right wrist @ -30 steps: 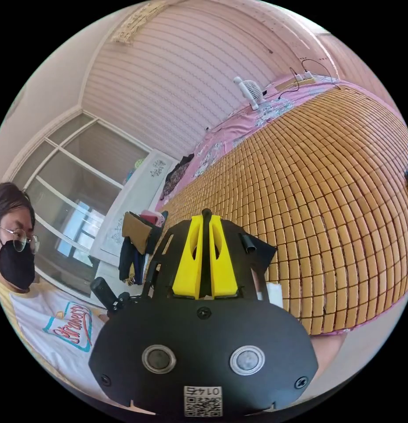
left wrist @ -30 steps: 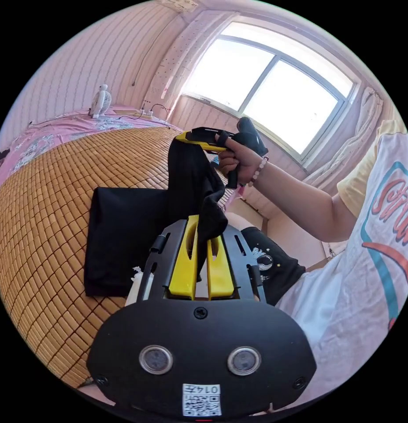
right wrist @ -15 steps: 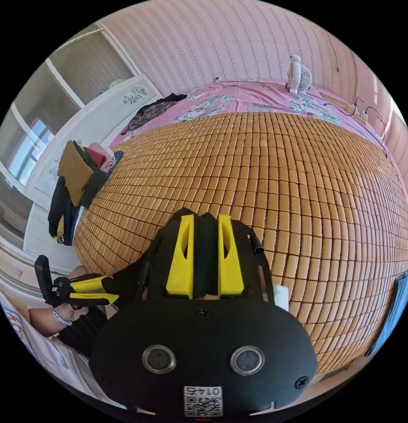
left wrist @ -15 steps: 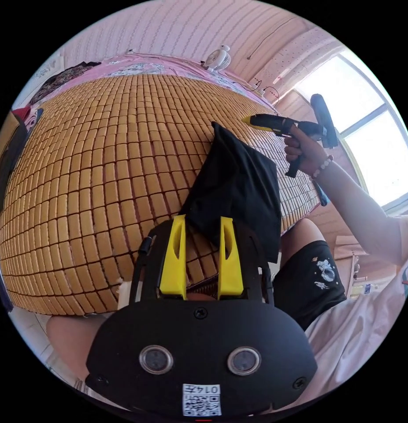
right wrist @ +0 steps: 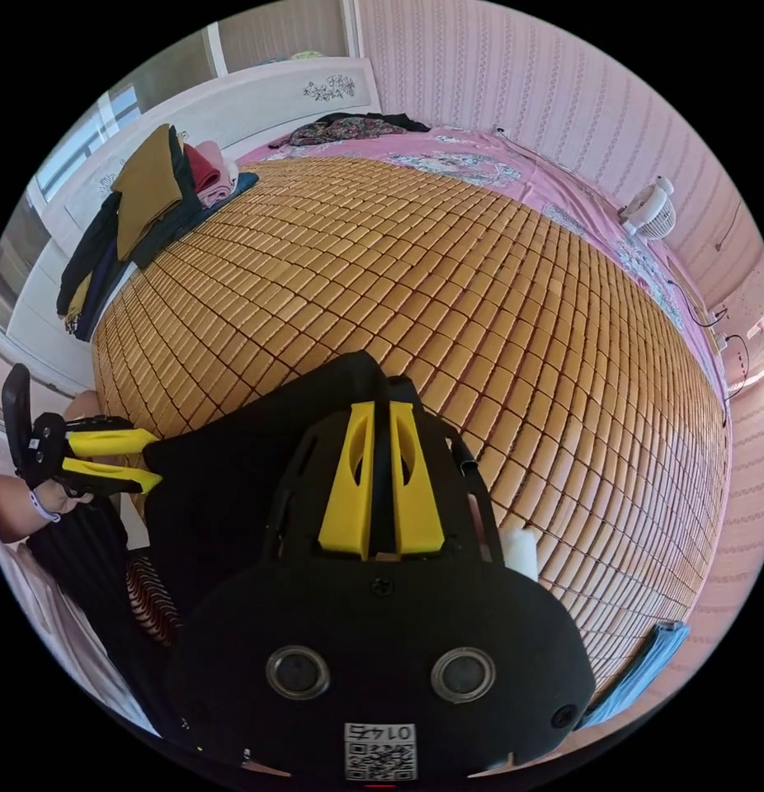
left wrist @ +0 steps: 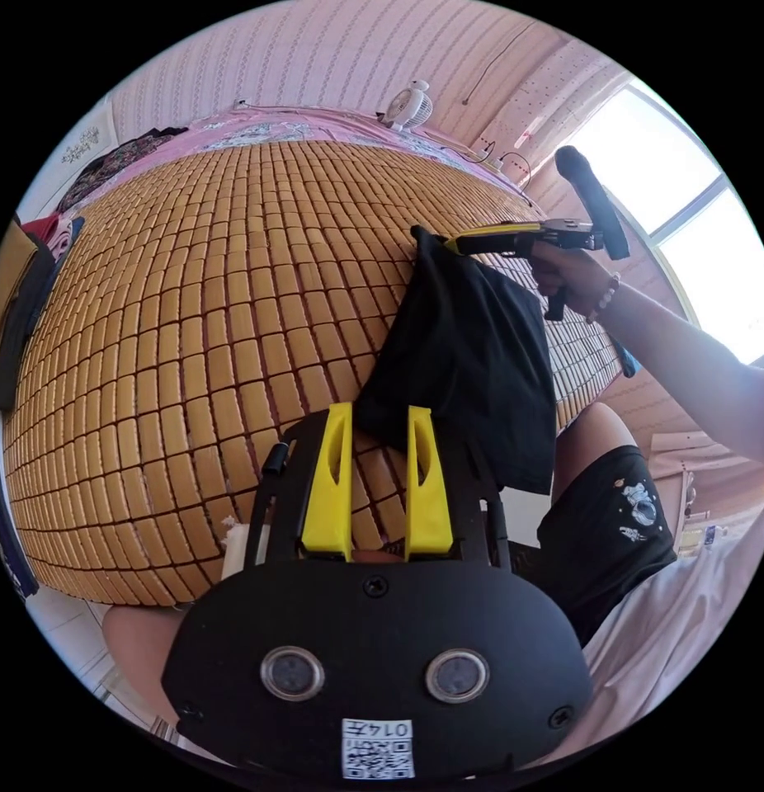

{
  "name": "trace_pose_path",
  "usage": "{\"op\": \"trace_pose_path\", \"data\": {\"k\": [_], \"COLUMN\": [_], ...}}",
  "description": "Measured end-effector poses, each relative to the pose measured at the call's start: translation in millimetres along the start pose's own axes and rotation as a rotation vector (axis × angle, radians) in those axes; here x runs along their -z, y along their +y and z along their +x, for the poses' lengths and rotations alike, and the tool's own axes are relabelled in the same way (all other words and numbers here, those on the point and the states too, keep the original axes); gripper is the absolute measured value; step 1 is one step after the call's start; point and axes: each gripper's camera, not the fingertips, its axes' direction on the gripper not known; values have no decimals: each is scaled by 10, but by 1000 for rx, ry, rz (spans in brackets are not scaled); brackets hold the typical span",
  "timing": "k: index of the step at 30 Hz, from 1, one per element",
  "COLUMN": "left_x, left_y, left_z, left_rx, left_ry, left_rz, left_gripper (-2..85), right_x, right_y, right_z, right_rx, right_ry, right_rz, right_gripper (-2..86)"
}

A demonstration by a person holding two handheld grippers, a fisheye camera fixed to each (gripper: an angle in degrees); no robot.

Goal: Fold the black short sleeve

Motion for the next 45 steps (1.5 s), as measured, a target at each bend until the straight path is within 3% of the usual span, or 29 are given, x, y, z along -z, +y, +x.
{"op": "trace_pose_path", "data": {"k": [9,13,17,25,34,41,45], "left_x": [295,171,79,101,94,87,510], "left_y": [-27,-105,-120,-85,-66,-88,-19], "left_z": [141,102,-11,-33,221,485,736], "left_rx": [-38,-22,14,72,34,-71,-197], "left_ry": [23,7,29,21,-46,-74,-49], "left_rz": [97,61,17,-2,25,1,81], "left_gripper": [18,-3,-8,44,94,39,36], "right_x": [930,566,302,62,294,1205,1780], "right_y": [277,151,141,240,636,1398,2026], "right_z": [37,312,449,356,191,339,431], "right_rx": [-98,-184,-182,-56,59,8,-62], "right_ry": [-58,-69,-120,-151,-97,-228,-281], "right_rz": [144,41,55,-46,26,303,443], "right_gripper": [-3,5,41,125,53,44,53]}}
